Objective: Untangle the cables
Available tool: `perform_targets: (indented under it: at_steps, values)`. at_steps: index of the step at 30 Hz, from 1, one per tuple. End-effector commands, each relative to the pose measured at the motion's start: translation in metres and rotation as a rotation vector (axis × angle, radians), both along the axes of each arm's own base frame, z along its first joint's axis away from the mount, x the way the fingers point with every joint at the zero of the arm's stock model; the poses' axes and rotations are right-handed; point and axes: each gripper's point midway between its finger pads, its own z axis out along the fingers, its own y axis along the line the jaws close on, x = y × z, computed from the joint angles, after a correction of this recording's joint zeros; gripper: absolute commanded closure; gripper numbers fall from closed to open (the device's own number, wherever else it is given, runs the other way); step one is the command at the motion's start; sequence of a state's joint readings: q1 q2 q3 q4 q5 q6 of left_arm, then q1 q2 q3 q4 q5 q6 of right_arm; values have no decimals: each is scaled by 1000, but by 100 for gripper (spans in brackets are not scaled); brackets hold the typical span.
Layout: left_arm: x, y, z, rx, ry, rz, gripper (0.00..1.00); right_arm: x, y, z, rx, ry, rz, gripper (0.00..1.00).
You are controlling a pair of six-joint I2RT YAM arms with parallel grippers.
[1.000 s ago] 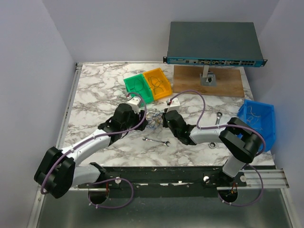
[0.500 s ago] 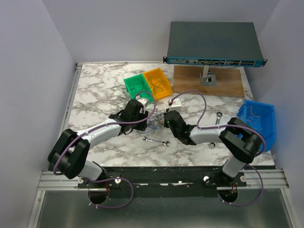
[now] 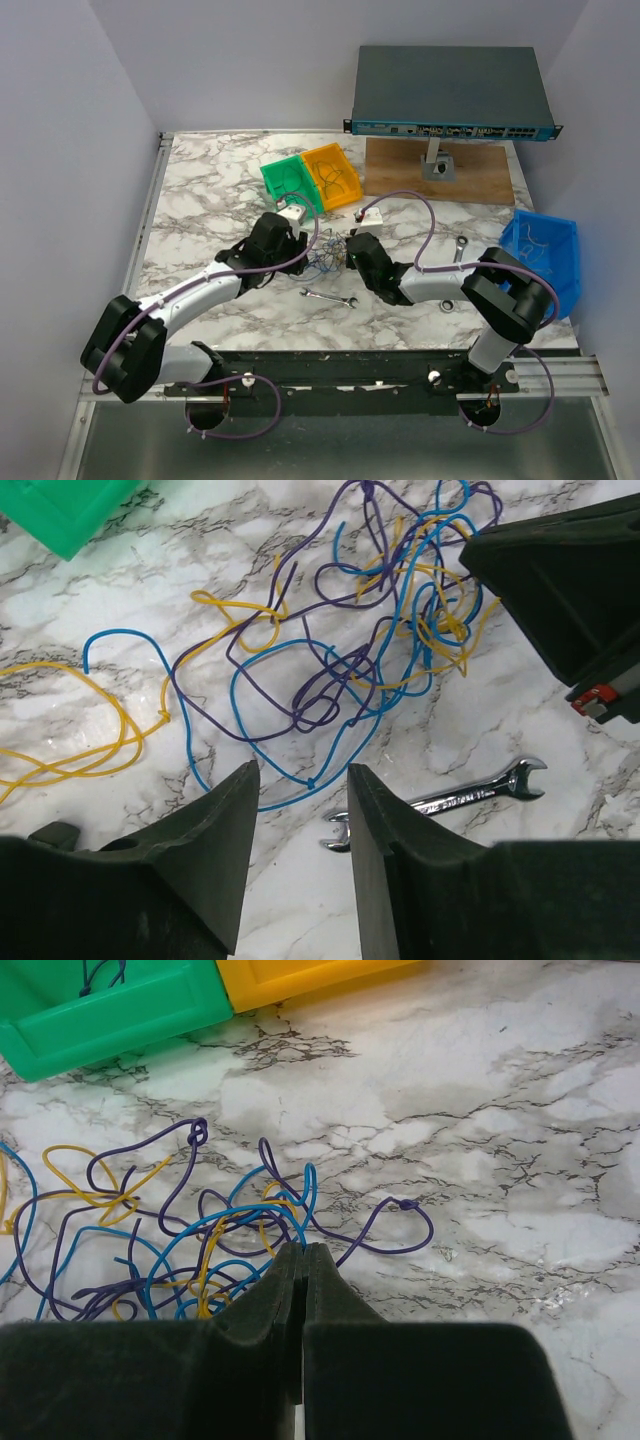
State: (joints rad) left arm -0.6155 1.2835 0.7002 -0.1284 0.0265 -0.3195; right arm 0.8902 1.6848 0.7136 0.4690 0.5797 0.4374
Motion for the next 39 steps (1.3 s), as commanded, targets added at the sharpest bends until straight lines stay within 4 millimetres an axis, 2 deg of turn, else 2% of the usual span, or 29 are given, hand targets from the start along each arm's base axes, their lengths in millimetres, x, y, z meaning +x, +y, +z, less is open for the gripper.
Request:
perform_targets:
  at_steps: [1,5,10,15,21,25,29,31,35,36,39]
  values:
    - [-10,-19,12,-67,-40,-124,65,3,-4,8,10,-24,-36,99]
    - [-23,-40,13,-60,-47,-235,69,3,-6,9,12,-27,-43,99]
    - [-25,-48,-6,57,-9,-251,69,3,-5,9,17,-25,-40,99]
    - [-17,-45,-27,150,51,-205,68,2,-4,9,23,-22,-33,99]
    - [-5,-36,-37,211,62,-124,53,2,-5,7,26,-19,-31,99]
    - [-3,-38,-45,236,88,-123,53,2,-3,8,33,-17,-24,99]
    - [-4,-36,-61,293,155,-117,56,1,-4,9,37,-16,-26,99]
    - [-4,-34,-67,315,180,-112,60,2,-5,9,38,-16,-29,99]
    - [-5,-35,-74,330,215,-123,87,2,-7,9,40,-19,-38,99]
    - [-6,-35,-75,336,220,-124,97,2,-8,10,41,-20,-40,99]
    - [0,-31,-62,330,167,-88,100,4,-16,9,45,-19,-82,99]
